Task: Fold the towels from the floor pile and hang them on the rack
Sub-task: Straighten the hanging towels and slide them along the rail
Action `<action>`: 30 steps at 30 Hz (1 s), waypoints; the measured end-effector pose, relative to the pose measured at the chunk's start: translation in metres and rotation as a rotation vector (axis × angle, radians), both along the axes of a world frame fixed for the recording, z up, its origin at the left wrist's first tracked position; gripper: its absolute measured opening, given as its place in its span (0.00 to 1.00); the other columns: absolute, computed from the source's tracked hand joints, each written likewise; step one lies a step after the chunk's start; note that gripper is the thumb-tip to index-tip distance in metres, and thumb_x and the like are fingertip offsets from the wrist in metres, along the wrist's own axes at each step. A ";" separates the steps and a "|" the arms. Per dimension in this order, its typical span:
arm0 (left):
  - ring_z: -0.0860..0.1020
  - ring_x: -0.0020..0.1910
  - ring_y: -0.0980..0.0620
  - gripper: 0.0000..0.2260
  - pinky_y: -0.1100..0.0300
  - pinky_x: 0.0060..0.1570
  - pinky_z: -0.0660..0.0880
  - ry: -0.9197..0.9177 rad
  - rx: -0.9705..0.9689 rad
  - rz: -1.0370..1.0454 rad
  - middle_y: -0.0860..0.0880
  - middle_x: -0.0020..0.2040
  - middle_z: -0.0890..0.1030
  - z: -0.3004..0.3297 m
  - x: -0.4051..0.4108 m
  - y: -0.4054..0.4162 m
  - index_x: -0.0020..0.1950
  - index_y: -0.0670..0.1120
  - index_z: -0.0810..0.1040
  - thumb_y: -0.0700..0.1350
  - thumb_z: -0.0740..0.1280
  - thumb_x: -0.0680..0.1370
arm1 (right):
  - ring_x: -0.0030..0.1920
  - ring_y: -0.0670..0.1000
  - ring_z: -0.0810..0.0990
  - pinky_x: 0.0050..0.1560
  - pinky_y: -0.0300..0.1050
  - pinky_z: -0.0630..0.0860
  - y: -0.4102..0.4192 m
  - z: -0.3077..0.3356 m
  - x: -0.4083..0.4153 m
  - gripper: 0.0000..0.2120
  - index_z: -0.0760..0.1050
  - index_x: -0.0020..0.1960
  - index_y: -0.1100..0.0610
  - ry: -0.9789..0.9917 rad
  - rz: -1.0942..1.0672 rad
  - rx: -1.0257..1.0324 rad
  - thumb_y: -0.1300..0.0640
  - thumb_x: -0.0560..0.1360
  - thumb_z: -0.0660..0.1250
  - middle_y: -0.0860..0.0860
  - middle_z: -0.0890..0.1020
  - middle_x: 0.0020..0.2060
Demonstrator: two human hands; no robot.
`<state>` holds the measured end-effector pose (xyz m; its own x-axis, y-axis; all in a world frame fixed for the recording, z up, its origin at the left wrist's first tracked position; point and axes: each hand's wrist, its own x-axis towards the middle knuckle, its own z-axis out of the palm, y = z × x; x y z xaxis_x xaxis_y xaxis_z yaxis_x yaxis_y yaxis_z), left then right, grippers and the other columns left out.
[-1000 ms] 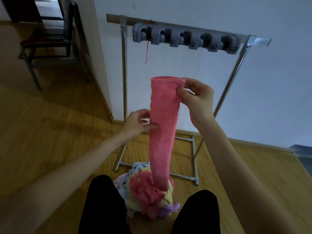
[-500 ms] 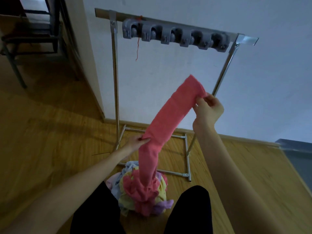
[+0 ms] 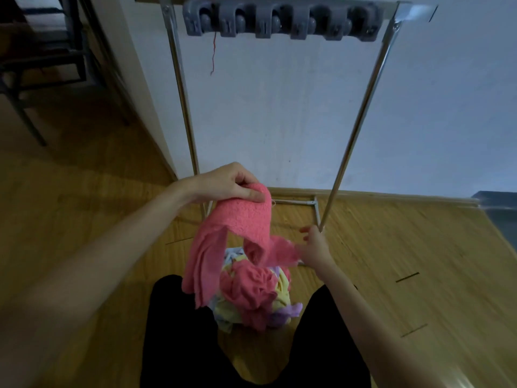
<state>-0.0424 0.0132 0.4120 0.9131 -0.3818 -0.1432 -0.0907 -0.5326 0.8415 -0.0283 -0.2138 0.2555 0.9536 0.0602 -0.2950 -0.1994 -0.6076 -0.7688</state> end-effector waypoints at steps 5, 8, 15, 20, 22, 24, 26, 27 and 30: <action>0.81 0.39 0.59 0.04 0.67 0.38 0.75 0.055 0.052 -0.133 0.54 0.39 0.83 0.017 -0.008 -0.003 0.44 0.49 0.84 0.47 0.70 0.74 | 0.63 0.57 0.75 0.65 0.53 0.70 0.015 0.072 0.002 0.25 0.73 0.62 0.64 0.008 0.283 0.793 0.67 0.65 0.57 0.60 0.79 0.58; 0.82 0.44 0.55 0.08 0.63 0.42 0.78 0.044 0.077 -0.135 0.51 0.44 0.84 0.020 -0.010 -0.002 0.49 0.48 0.85 0.48 0.70 0.74 | 0.64 0.64 0.73 0.68 0.58 0.67 0.019 0.096 0.006 0.25 0.74 0.61 0.67 0.089 0.560 0.820 0.65 0.64 0.58 0.65 0.77 0.59; 0.82 0.43 0.49 0.12 0.58 0.42 0.79 -0.003 0.112 -0.049 0.42 0.45 0.84 0.010 -0.005 0.001 0.50 0.42 0.84 0.48 0.71 0.73 | 0.47 0.54 0.81 0.50 0.49 0.77 0.003 0.111 0.017 0.10 0.77 0.48 0.67 0.038 0.721 0.553 0.60 0.73 0.71 0.56 0.81 0.44; 0.75 0.36 0.45 0.26 0.56 0.36 0.70 -0.037 0.122 0.018 0.37 0.38 0.79 0.007 0.004 0.002 0.47 0.32 0.80 0.58 0.72 0.71 | 0.39 0.48 0.77 0.41 0.39 0.73 -0.029 0.123 0.033 0.05 0.75 0.41 0.58 -0.052 0.559 0.589 0.58 0.73 0.69 0.50 0.78 0.36; 0.80 0.38 0.49 0.15 0.61 0.37 0.74 -0.025 0.098 0.046 0.45 0.41 0.82 0.010 0.008 0.003 0.51 0.40 0.82 0.50 0.72 0.72 | 0.37 0.47 0.75 0.39 0.39 0.68 -0.043 0.122 0.044 0.05 0.75 0.38 0.55 -0.087 0.384 0.635 0.58 0.71 0.70 0.49 0.76 0.33; 0.82 0.42 0.47 0.14 0.59 0.39 0.79 0.042 0.015 0.047 0.43 0.47 0.83 0.016 0.013 0.003 0.62 0.47 0.75 0.41 0.68 0.76 | 0.37 0.48 0.74 0.40 0.42 0.68 -0.053 0.119 0.055 0.04 0.75 0.37 0.55 -0.153 0.234 0.617 0.58 0.68 0.70 0.50 0.76 0.33; 0.82 0.44 0.47 0.17 0.58 0.43 0.80 0.117 -0.046 0.027 0.42 0.51 0.82 0.025 0.018 -0.001 0.65 0.49 0.70 0.37 0.64 0.78 | 0.37 0.47 0.74 0.41 0.42 0.69 -0.059 0.117 0.065 0.05 0.75 0.39 0.56 -0.227 0.170 0.559 0.62 0.71 0.70 0.50 0.76 0.33; 0.82 0.46 0.50 0.14 0.60 0.44 0.79 0.120 -0.042 0.024 0.44 0.52 0.82 0.029 0.024 -0.003 0.63 0.48 0.72 0.36 0.63 0.79 | 0.37 0.45 0.74 0.41 0.40 0.70 -0.062 0.118 0.070 0.07 0.73 0.42 0.55 -0.273 0.169 0.539 0.65 0.72 0.69 0.50 0.76 0.35; 0.78 0.45 0.64 0.12 0.64 0.49 0.71 -0.017 0.147 0.018 0.55 0.46 0.81 0.042 0.046 -0.015 0.47 0.46 0.80 0.31 0.62 0.77 | 0.41 0.40 0.75 0.43 0.33 0.72 -0.069 0.130 0.083 0.13 0.69 0.49 0.57 -0.476 0.277 0.400 0.73 0.73 0.64 0.52 0.75 0.43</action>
<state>0.0039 -0.0017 0.4540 0.9224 -0.3413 -0.1808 -0.0934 -0.6513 0.7530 0.0548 -0.2827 0.3859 0.9077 0.3382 0.2484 0.3379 -0.2383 -0.9105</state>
